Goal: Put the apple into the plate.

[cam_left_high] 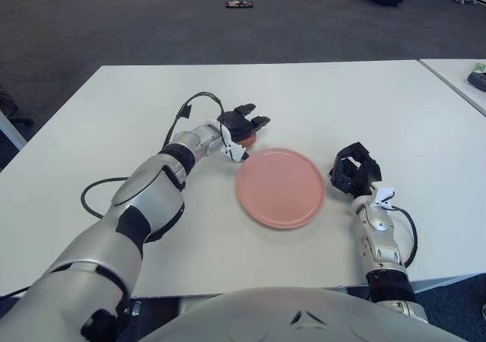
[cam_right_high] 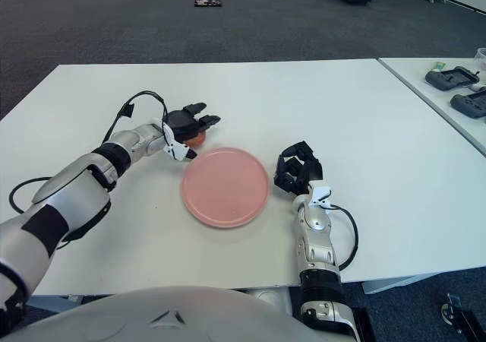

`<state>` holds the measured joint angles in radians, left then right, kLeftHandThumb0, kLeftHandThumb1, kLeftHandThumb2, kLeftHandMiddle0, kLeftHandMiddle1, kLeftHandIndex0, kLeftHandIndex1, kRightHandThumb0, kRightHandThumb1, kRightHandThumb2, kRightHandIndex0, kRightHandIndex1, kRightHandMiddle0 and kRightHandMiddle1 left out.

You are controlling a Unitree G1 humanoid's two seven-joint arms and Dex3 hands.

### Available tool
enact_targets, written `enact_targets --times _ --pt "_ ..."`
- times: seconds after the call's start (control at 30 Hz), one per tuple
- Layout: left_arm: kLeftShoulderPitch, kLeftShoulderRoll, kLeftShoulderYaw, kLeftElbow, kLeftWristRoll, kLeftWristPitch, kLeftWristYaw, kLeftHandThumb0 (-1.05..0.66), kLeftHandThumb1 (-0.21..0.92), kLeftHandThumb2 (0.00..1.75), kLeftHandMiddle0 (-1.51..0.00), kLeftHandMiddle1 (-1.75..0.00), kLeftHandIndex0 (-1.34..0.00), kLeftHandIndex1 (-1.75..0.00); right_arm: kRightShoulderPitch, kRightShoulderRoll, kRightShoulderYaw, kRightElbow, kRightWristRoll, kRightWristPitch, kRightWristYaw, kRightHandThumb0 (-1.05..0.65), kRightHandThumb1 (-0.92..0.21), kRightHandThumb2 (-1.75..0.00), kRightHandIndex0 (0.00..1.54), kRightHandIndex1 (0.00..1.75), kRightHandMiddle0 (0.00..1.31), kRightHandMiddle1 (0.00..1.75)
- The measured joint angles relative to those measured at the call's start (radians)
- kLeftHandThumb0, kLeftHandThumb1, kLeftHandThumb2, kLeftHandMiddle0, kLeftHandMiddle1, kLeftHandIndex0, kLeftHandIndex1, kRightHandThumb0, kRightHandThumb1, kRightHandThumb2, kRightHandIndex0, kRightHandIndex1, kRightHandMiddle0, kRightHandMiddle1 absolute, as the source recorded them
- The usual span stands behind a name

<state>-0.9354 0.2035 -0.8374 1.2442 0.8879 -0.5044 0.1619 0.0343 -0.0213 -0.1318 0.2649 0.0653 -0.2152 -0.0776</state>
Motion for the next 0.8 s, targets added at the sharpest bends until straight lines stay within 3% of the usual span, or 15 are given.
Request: enact_targets --times 0.13,0.37,0.53,0.63,0.7,0.8 --pt "-0.001 -0.001 -0.004 0.000 0.001 -0.003 -0.002 -0.91 0.65 0.74 -0.01 -0.39 0.00 -0.63 0.000 0.001 0.000 0.000 0.000 0.000 0.000 -0.43 -0.46 -1.15 0.72 1.69 0.49 1.75" --pt "-0.014 0.002 -0.009 -0.003 0.001 -0.009 -0.046 -0.89 0.55 0.84 0.00 -1.20 0.00 -1.21 0.001 0.001 -0.002 -0.002 0.001 -0.001 0.003 -0.44 -0.45 -1.16 0.72 1.69 0.50 1.75" --pt "-0.023 0.001 -0.006 -0.007 -0.003 -0.006 -0.095 -0.88 0.52 0.92 -0.03 -1.53 0.00 -1.48 0.003 0.001 -0.002 -0.003 0.002 0.000 0.006 -0.44 -0.44 -1.17 0.72 1.69 0.51 1.75" --pt "-0.025 0.001 0.002 -0.009 -0.013 0.002 -0.120 -0.83 0.48 0.98 -0.16 -1.68 -0.03 -1.66 0.004 0.001 -0.002 -0.003 0.002 0.001 0.007 -0.44 -0.44 -1.17 0.72 1.68 0.51 1.75" --pt "-0.025 0.000 0.010 -0.010 -0.018 0.010 -0.129 -0.73 0.36 1.08 -0.41 -1.72 -0.18 -1.71 0.004 0.001 -0.002 -0.003 0.002 0.001 0.009 -0.44 -0.44 -1.17 0.72 1.68 0.51 1.75" --pt "-0.017 0.000 0.023 -0.008 -0.026 0.029 -0.126 -0.61 0.27 1.19 -0.61 -1.74 -0.32 -1.73 0.004 0.000 -0.002 -0.003 0.002 0.001 0.013 -0.44 -0.44 -1.17 0.72 1.68 0.51 1.75"
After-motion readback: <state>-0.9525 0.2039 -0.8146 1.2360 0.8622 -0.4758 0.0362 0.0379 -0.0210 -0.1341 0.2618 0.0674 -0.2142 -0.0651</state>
